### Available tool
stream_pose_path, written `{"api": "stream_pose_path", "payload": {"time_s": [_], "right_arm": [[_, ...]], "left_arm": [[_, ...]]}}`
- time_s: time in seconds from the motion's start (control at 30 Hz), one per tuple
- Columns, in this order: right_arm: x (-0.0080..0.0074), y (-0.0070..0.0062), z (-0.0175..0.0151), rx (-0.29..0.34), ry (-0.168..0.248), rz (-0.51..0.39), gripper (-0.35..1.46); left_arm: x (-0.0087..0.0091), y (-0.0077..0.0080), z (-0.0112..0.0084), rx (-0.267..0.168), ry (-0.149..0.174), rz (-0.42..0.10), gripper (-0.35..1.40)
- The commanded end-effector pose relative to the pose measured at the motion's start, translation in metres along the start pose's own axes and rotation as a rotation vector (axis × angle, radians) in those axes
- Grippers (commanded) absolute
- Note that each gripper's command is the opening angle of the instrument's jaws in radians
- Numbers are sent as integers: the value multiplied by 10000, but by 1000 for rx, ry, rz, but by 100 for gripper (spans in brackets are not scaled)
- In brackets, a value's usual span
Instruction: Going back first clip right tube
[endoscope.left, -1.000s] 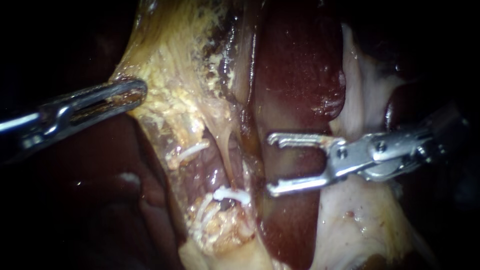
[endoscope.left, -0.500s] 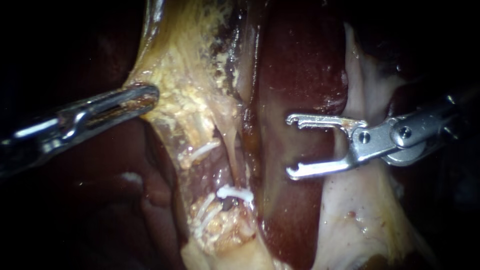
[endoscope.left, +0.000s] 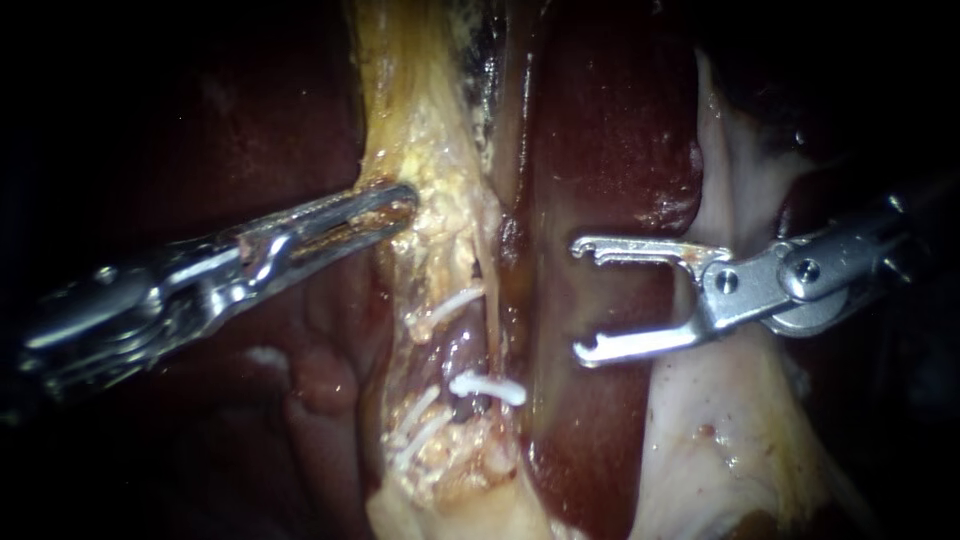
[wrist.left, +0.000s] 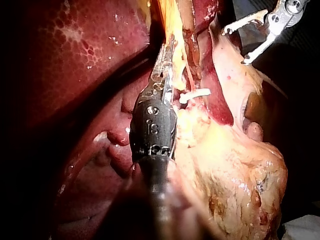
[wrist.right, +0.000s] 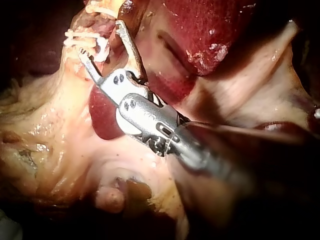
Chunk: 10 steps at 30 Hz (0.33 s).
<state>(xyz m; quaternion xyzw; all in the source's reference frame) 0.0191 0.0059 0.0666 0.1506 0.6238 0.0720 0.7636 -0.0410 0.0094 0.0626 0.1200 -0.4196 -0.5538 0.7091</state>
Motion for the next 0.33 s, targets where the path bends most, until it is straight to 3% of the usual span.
{"api": "stream_pose_path", "payload": {"time_s": [0.03,0.33], "right_arm": [[0,0,0,1,0,0,60],[0,1,0,7,2,0,60]], "left_arm": [[0,1,-1,1,0,1,-35],[0,1,-2,2,1,1,-35]]}}
